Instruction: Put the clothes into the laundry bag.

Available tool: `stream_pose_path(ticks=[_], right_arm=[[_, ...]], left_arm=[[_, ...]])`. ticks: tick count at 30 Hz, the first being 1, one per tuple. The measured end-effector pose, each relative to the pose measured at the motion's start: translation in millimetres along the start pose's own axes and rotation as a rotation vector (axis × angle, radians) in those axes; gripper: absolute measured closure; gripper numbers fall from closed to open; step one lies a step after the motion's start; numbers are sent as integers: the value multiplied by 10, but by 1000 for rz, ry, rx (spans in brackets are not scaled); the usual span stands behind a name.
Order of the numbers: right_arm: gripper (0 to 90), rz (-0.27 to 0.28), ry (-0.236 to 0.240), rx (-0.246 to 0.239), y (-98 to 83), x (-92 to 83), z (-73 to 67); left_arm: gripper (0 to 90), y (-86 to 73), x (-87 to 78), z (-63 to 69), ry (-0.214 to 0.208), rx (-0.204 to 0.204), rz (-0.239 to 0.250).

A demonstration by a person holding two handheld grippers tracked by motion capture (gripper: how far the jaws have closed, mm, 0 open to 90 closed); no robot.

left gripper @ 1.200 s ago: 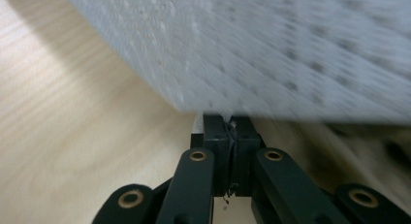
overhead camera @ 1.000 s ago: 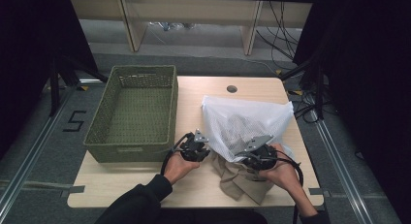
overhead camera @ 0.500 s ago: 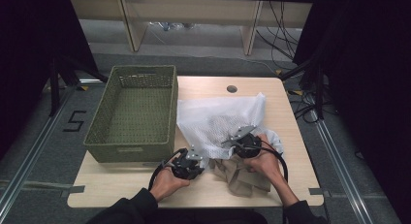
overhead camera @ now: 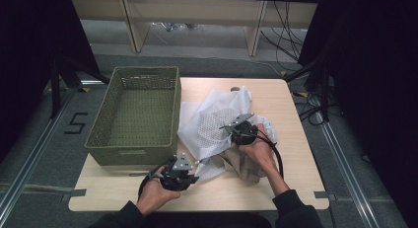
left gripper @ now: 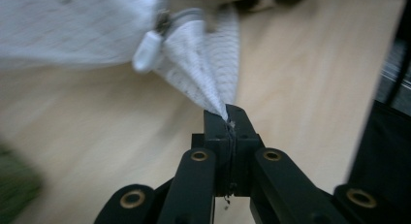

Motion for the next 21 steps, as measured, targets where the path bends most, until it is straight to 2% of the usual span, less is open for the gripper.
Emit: stream_pose_path(ticks=[3,5,6,11,14,15,17,18,20,21], right_arm=[[900,-2,8,-2,-35,-60,12],[900,-2,8,-27,-71,-137,16],[900,-7,17,-30,-92,-188,7],[900,18,43,-59,-178,-439,25],[900,14,67,-52,-228,-571,-27],[900,21,60,-66,-237,-616,-23],[900,27,93,-73,-249,-713,-87],[900,35,87,-90,-249,-754,-101],[900,39,115,-115,-256,-848,-195],[900,44,127,-129,-257,-889,-229]], left_arm=[[889,-59,-55,-205,60,-26,-9],[888,-71,-93,-276,97,-16,-20],[888,-73,-103,-289,102,-26,-18],[887,-118,-128,-353,133,-23,-32],[886,-148,-150,-382,145,-32,-43],[886,-164,-165,-406,155,-31,-51],[886,-186,-190,-450,176,-39,-53],[886,-194,-199,-471,186,-42,-53],[885,-204,-222,-500,200,-53,-51],[885,-204,-244,-534,219,-21,-64]])
Point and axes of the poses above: each handheld gripper's, and its own axes: x roughly forward along the jaws, y roughly out of its top, z roughly to its right, the point moved 10 cm from there along x, roughly forward along the jaws, and after that the axes turned 9 degrees about -y, right-handed, at the moved point
